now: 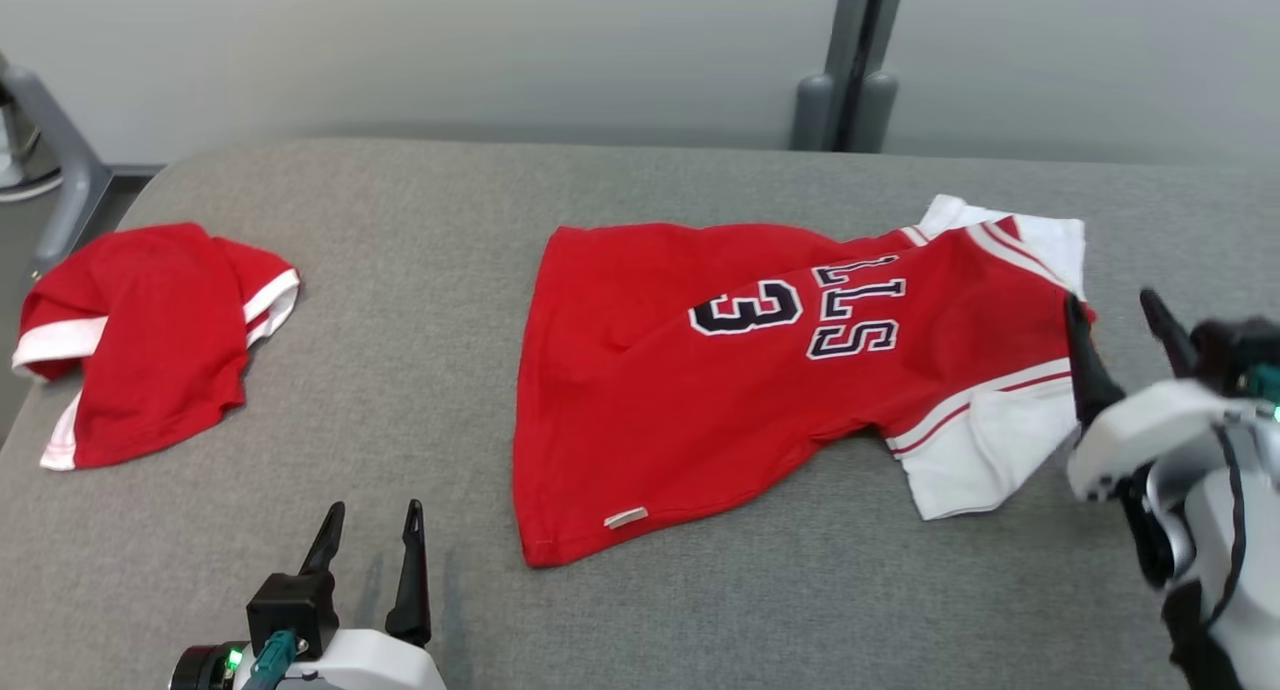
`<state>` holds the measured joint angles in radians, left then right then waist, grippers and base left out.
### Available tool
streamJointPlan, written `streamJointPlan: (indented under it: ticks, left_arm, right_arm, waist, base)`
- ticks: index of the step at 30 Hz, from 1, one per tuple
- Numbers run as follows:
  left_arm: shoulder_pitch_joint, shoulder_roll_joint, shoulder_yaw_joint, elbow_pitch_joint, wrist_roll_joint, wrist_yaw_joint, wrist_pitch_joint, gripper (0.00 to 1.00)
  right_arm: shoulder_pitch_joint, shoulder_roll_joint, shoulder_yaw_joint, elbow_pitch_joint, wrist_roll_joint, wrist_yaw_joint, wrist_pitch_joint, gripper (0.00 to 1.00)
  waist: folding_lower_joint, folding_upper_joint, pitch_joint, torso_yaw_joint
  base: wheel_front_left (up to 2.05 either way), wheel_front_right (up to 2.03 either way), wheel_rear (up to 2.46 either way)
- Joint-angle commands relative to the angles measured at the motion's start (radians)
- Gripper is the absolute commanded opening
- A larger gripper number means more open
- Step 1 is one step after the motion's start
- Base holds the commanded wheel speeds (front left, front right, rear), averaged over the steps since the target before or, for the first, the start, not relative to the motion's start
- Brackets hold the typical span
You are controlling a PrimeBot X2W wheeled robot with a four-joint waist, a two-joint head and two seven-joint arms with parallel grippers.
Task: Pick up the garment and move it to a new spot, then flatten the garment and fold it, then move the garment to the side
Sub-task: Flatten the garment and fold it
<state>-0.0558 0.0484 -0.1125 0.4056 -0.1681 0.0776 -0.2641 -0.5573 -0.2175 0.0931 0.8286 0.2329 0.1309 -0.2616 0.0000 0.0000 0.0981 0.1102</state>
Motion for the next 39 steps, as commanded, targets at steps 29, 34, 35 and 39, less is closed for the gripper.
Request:
streamJointPlan:
  ticks: [29,34,35,39]
  left_arm:
    - [0.079,0.004,0.064,0.055,0.055,-0.042,0.0,1.0]
    - [0.067,0.004,0.04,0.058,0.031,-0.05,0.0,1.0]
    - [0.064,0.004,0.029,0.058,0.025,-0.052,0.0,1.0]
    - [0.052,0.004,-0.028,0.06,-0.02,-0.073,0.0,1.0]
  right_arm:
    - [0.456,0.164,-0.173,-0.357,-0.144,0.0,-0.005,1.0]
    - [0.439,0.164,-0.163,-0.359,-0.131,0.0,-0.005,1.0]
    - [0.437,0.164,-0.162,-0.359,-0.129,0.0,-0.005,1.0]
    - [0.426,0.165,-0.154,-0.355,-0.126,0.0,-0.005,1.0]
  waist:
    - [0.0,0.0,-0.111,-0.139]
    - [0.0,0.0,-0.097,-0.135]
    - [0.0,0.0,-0.092,-0.135]
    - [0.0,0.0,-0.064,-0.133]
  base:
    - [0.0,0.0,0.0]
    - [0.0,0.0,0.0]
    - [0.0,0.0,0.0]
    - [0.0,0.0,0.0]
